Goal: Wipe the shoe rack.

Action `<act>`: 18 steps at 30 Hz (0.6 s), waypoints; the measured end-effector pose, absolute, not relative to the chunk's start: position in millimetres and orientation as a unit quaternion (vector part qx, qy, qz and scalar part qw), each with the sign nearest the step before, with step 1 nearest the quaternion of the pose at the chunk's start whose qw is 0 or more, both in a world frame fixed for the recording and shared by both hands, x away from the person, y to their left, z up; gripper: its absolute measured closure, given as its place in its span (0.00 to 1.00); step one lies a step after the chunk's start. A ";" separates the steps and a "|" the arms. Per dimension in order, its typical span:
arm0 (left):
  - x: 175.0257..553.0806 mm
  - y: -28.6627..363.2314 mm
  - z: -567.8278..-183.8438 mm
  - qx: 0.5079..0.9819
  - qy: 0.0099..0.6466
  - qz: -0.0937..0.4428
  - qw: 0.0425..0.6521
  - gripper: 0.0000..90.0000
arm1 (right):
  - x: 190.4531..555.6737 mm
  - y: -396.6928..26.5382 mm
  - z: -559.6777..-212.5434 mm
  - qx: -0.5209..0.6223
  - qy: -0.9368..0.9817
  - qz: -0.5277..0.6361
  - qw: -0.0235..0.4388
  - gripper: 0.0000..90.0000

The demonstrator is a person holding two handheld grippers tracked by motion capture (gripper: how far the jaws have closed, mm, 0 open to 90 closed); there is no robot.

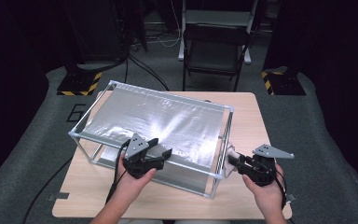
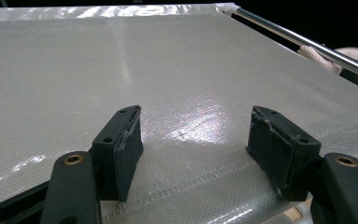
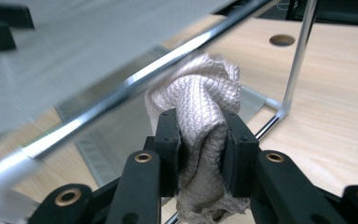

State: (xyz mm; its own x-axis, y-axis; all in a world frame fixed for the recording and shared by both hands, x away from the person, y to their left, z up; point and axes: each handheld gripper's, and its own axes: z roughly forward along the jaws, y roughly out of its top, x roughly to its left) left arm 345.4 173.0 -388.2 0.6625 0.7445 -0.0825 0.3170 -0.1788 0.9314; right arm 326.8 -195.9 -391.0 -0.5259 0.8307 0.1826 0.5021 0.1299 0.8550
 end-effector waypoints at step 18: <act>345.6 173.1 -388.3 0.740 0.358 0.202 0.532 0.38 | 327.2 -189.0 -339.7 0.429 0.721 0.507 0.197 0.79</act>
